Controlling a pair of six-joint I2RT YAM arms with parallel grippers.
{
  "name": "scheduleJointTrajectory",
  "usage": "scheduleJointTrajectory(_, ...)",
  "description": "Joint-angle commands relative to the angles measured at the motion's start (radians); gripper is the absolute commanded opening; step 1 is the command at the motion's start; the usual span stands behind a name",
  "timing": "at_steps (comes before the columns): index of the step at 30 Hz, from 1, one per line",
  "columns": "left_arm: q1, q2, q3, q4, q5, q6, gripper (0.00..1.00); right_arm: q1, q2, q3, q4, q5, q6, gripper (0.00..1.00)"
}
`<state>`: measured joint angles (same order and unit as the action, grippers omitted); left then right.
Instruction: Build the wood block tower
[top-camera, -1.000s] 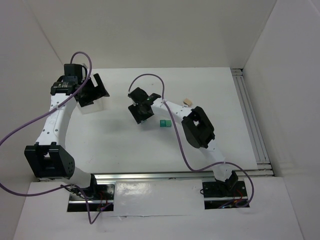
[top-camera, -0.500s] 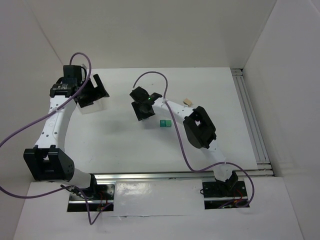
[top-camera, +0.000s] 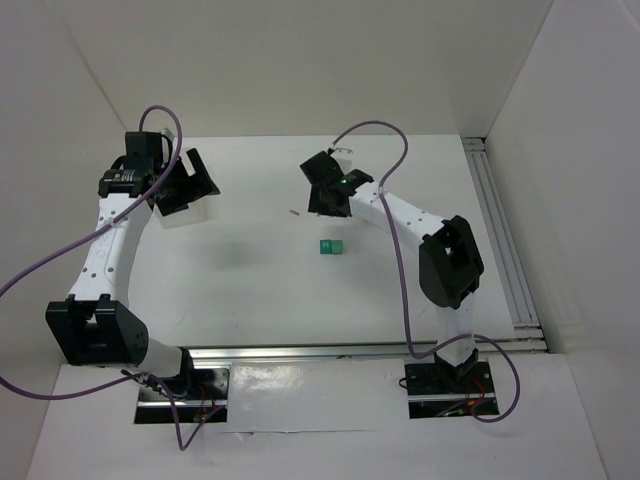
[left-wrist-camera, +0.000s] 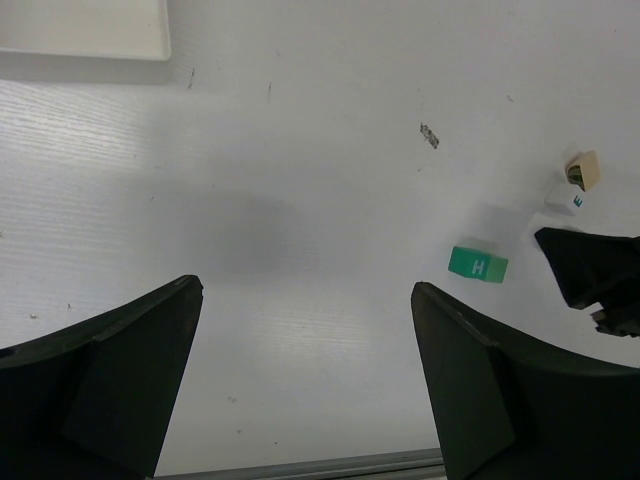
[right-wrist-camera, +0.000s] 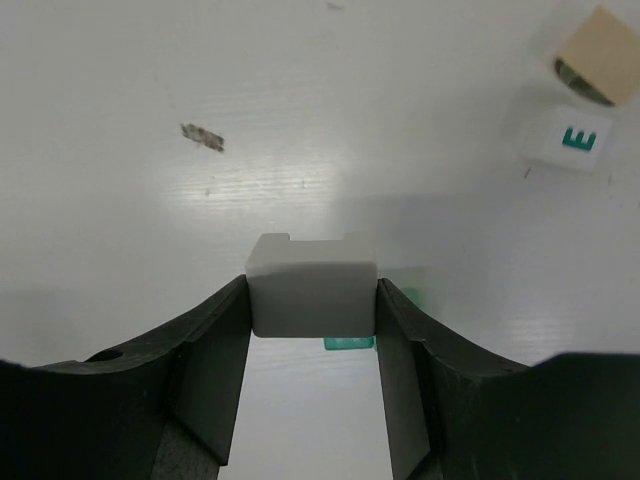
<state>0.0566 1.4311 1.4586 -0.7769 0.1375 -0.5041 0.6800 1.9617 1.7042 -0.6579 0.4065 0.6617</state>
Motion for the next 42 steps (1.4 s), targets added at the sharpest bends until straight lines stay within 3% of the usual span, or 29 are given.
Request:
scheduleJointTrajectory(1, 0.005, -0.021, 0.0, 0.034, 0.02, -0.008, 0.99, 0.01, -0.02, -0.07, -0.063, 0.035, 0.101, 0.46)
scheduleJointTrajectory(42, 0.005, -0.012, -0.018, 0.044, 0.03, -0.008, 0.99, 0.001, -0.017, -0.164, -0.036, -0.083, -0.022, 0.5)
